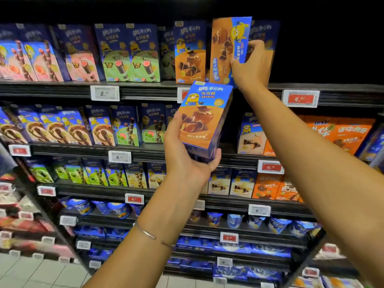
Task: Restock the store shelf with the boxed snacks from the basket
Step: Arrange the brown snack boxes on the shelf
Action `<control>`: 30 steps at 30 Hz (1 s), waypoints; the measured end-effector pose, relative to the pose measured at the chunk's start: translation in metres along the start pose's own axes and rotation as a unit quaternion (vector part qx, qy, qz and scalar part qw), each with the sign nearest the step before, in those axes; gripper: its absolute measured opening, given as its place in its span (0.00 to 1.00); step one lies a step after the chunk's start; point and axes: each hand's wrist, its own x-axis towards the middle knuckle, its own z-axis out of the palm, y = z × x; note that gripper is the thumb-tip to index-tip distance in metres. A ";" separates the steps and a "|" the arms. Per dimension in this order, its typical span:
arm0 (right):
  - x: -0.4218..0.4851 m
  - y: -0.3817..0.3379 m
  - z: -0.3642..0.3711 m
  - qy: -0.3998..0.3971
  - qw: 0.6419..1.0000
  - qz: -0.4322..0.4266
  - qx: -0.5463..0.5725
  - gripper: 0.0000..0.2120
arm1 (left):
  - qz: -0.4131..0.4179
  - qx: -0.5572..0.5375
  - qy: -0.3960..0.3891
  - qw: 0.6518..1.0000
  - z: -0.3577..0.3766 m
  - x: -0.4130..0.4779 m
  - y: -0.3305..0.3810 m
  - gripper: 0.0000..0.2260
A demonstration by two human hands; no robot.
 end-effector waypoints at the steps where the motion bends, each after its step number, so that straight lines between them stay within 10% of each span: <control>1: 0.000 0.000 0.000 -0.009 1.000 0.004 0.000 0.23 | 0.005 0.000 -0.002 1.000 0.000 -0.002 0.000 0.23; 15: 0.002 0.008 0.009 -0.031 0.999 0.039 0.017 0.21 | 0.458 0.042 -0.055 0.886 -0.007 0.035 0.027 0.26; 30: -0.001 0.007 0.019 0.020 0.997 0.035 -0.063 0.16 | 0.476 0.035 -0.084 0.875 0.002 0.065 0.039 0.30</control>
